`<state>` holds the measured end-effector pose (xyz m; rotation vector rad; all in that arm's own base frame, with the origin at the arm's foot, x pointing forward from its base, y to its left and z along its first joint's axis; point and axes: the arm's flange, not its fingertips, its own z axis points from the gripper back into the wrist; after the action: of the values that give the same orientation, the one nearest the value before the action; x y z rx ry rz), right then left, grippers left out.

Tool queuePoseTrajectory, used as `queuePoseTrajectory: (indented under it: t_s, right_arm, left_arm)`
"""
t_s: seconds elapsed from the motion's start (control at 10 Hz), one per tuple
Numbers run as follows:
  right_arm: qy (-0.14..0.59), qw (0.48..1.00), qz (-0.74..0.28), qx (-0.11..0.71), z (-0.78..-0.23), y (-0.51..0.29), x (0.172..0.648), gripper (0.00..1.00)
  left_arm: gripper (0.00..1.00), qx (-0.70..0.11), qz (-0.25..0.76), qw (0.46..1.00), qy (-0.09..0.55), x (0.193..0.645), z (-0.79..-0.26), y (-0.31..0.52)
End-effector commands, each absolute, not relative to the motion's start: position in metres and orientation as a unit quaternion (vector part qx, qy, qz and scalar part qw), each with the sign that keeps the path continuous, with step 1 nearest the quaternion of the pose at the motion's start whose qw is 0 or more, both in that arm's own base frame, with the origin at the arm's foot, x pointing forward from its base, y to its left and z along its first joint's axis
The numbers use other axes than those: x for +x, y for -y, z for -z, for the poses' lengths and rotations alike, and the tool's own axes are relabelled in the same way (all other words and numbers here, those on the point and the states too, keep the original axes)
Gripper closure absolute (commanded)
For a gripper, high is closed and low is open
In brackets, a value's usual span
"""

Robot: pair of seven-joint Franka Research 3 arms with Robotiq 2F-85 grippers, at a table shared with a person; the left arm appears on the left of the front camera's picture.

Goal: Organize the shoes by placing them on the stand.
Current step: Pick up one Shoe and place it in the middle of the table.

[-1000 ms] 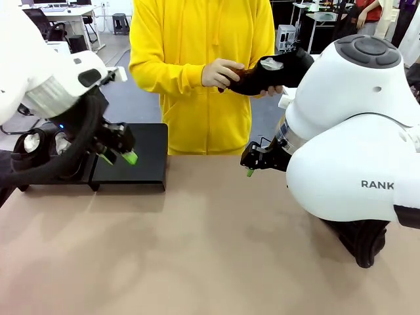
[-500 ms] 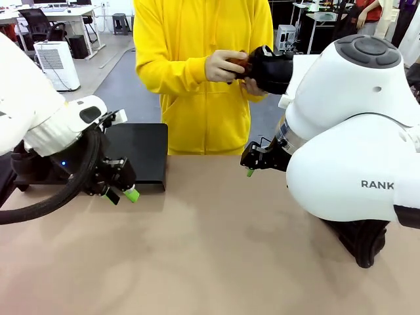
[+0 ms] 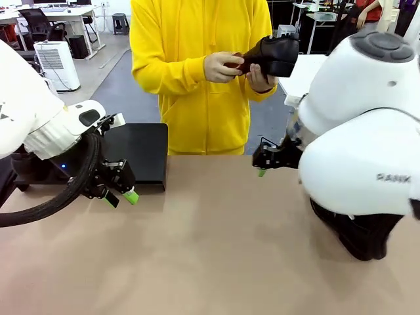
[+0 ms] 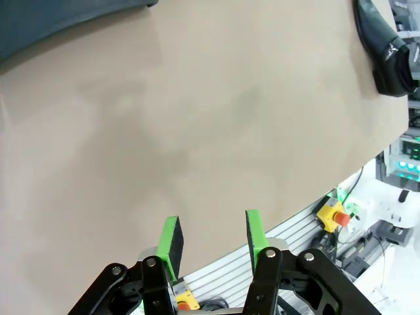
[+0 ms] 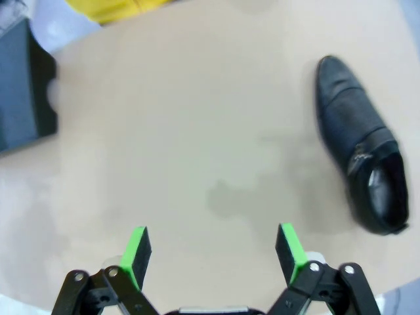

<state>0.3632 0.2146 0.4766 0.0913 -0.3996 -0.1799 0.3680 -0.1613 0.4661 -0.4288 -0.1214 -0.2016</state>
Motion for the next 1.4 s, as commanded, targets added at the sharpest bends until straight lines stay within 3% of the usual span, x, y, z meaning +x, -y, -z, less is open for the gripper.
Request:
queuePoseTrajectory:
  t_s: [0.0, 0.3, 0.7, 1.0, 1.3]
  right_arm:
    - [0.178, 0.984, 0.016, 0.007, -0.485, -0.154, 0.358, 0.00]
    - [0.113, 0.992, -0.046, 0.044, -0.471, -0.074, 0.382, 0.00]
    - [0.074, 0.994, -0.071, -0.027, -0.429, 0.015, 0.406, 0.00]
    - [0.042, 0.995, -0.092, -0.026, -0.396, 0.028, 0.411, 0.00]
    - [0.058, 0.990, -0.132, -0.005, -0.376, 0.026, 0.404, 0.00]
  left_arm:
    - [0.47, -0.214, 0.104, 0.969, 0.060, 0.368, -0.467, 0.159]
    - [0.47, -0.214, 0.104, 0.969, 0.060, 0.368, -0.467, 0.159]
    - [0.47, -0.214, 0.104, 0.969, 0.060, 0.368, -0.467, 0.159]
    - [0.47, -0.214, 0.104, 0.969, 0.060, 0.368, -0.467, 0.159]
    - [0.47, -0.214, 0.104, 0.969, 0.060, 0.368, -0.467, 0.159]
